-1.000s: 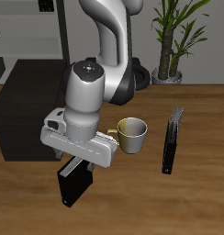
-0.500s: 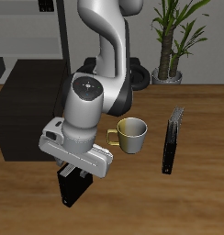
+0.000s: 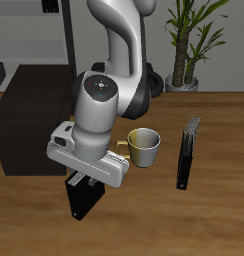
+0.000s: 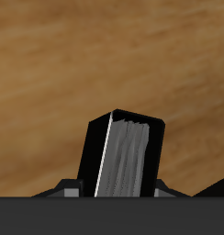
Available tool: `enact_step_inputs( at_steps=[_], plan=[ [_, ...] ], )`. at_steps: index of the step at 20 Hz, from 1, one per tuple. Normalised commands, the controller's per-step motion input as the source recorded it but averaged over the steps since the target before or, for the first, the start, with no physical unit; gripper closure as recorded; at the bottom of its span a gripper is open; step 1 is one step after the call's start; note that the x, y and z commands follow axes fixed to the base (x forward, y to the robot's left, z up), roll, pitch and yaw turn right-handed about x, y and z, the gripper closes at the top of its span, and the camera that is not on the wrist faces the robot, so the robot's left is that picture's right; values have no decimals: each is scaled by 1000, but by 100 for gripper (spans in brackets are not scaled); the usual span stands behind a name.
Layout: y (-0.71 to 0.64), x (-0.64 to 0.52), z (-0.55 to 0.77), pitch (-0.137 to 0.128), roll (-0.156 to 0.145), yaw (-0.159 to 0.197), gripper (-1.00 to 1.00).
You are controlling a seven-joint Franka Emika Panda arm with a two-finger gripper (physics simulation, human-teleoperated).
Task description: Place the right black book in the top region of the shelf
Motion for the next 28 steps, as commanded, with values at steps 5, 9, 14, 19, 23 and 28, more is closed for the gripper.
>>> enact_step_inputs(
  at_steps=[5, 9, 14, 19, 23, 28],
  plan=[
    [287, -183, 556, -74, 40, 48, 100],
    [319, -223, 582, -69, 31, 33, 100],
    [305, -311, 474, -47, 7, 27, 100],
    [134, -394, 581, -62, 28, -9, 100],
    [56, -519, 588, -85, 11, 25, 100],
    [35, -519, 352, -32, 8, 25, 100]
  ],
)
